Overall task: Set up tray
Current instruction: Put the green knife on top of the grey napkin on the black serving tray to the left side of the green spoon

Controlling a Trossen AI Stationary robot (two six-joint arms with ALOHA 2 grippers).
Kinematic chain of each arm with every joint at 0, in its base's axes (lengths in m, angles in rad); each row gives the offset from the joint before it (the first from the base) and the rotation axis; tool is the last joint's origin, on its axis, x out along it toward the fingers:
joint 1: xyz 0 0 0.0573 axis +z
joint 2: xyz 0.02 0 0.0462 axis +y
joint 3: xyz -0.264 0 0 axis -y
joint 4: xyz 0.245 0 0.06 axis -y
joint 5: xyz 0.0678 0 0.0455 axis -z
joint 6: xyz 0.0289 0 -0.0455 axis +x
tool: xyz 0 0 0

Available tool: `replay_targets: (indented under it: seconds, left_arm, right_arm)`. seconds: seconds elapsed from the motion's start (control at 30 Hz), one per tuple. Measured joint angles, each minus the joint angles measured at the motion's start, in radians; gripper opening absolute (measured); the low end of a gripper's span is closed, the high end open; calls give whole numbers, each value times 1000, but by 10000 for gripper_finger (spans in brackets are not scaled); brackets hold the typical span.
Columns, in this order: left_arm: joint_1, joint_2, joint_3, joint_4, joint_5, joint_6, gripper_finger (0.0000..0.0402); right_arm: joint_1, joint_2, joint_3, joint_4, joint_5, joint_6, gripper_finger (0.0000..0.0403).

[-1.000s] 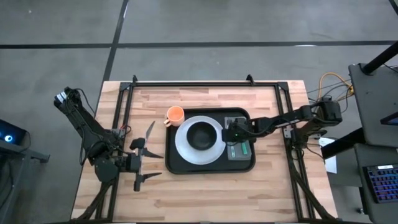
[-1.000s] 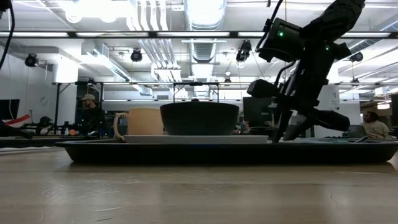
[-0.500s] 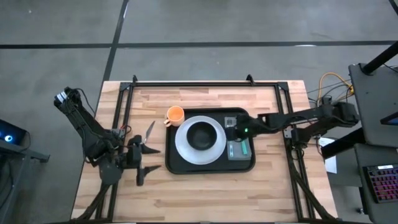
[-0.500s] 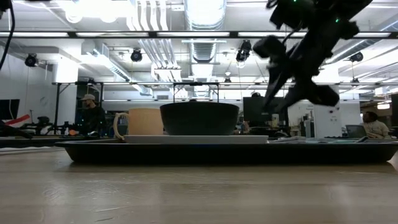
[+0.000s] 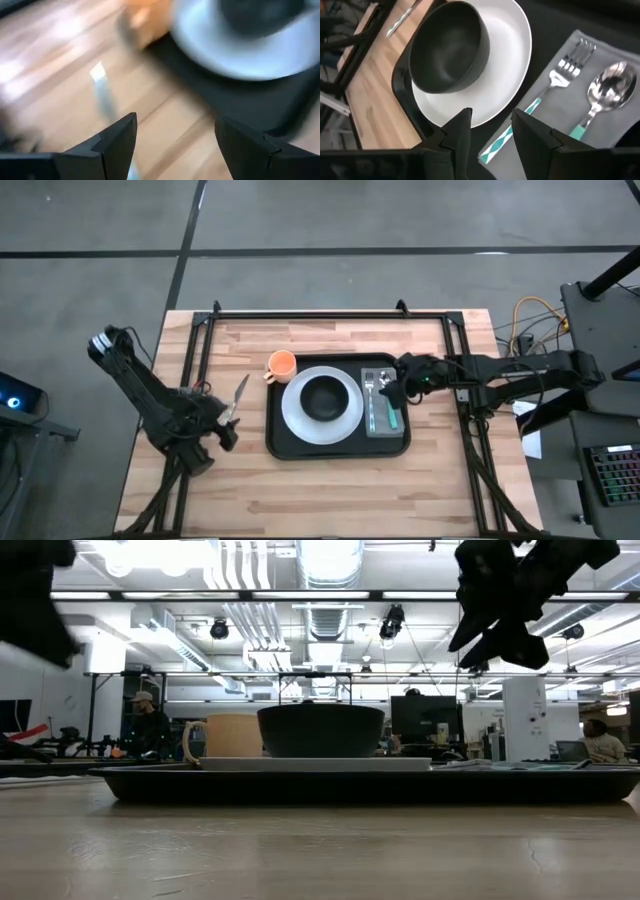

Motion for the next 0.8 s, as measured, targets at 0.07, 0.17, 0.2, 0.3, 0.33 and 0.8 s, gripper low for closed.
replay_targets:
  seconds: [0.07, 0.17, 0.2, 0.3, 0.33, 0.8]
  left_arm:
    - [0, 29, -4, -73, 105, -111, 246]
    - [2, 58, -17, -93, 250, -167, 246]
    - [2, 65, -26, -83, 293, -180, 246]
    - [2, 80, -73, -41, 393, -216, 246]
    - [4, 87, -76, -33, 401, -203, 246]
    - [108, 118, -97, 116, 437, -157, 246]
  right_arm:
    - [0, -8, 0, -2, 0, -42, 135]
    - [0, -8, 0, -2, -6, -99, 140]
    - [0, -4, 0, -1, -7, -110, 142]
    - [0, 10, 0, 3, -8, -131, 147]
    - [0, 14, -1, 9, -9, -138, 148]
    - [1, 28, -1, 28, -71, -226, 153]
